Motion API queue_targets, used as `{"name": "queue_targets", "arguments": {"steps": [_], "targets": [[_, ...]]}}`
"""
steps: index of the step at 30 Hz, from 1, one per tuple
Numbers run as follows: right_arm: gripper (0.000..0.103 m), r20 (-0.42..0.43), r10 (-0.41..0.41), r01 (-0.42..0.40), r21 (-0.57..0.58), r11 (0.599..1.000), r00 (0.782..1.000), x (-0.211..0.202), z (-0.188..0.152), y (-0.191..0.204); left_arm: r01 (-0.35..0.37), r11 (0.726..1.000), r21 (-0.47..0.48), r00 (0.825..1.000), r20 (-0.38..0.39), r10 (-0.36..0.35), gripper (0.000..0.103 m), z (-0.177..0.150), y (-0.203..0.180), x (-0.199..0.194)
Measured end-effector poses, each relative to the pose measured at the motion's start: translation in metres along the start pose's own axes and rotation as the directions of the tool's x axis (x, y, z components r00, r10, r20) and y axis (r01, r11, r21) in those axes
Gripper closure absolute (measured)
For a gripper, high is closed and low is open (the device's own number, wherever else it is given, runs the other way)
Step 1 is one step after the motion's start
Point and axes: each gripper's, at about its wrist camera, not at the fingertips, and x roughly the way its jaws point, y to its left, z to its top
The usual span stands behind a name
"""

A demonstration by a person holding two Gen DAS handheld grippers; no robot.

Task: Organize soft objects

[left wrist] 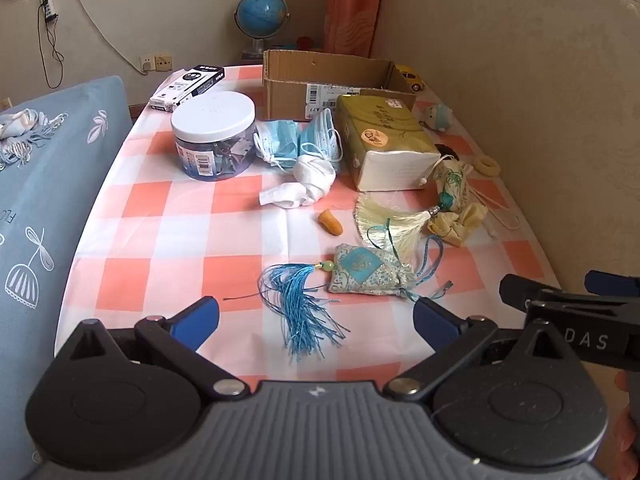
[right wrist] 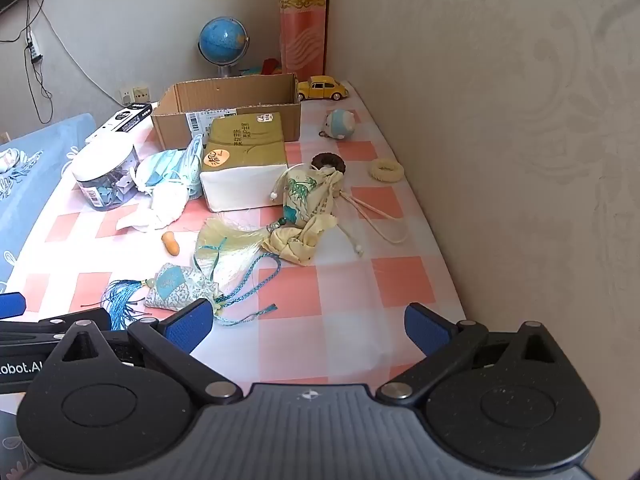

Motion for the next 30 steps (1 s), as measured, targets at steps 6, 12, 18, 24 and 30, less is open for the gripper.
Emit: {"name": "queue_targets", "arguments": {"steps": [6,12,18,24,30], "targets": [[0.0,-0.013,0.0,0.0,0.002,1.0,1.0,-0.0008,0.0009,0.0004,-0.014,1.0,0.011,1.0,-0.012,0.014,0.0,0.002,-0.0008,-0.0005],[0.0,-0.008,-0.002,0.002,-0.001,1.0,1.0,-0.0023,0.0016,-0.0003,-0.01,1.0,0.011,1.0,0.004,0.01,0.0,0.0031,-0.0015,-0.0033],[0.0,-0.005,-0.002,0.002,-0.003,1.0,1.0,-0.0026,0.0021,-0.0026,-0.008,1.0,0.008,1.0,0.01,0.008,0.0,0.002,-0.0021,-0.0033],[0.0,0.0,-0.006,0.006,-0.006,1.0,1.0,-0.0034,0.0021,-0.0027,-0.006,1.0,0.008,1.0,0.013,0.006,0.0,0.0027,-0.0028,-0.0044],[0.0,0.003,-0.009,0.009,-0.007,1.0,1.0,-0.0062,0.0029,-0.0027,-0.006,1.0,0.008,1.0,0.013,0.006,0.0,0.0026,-0.0028,-0.0046]]}}
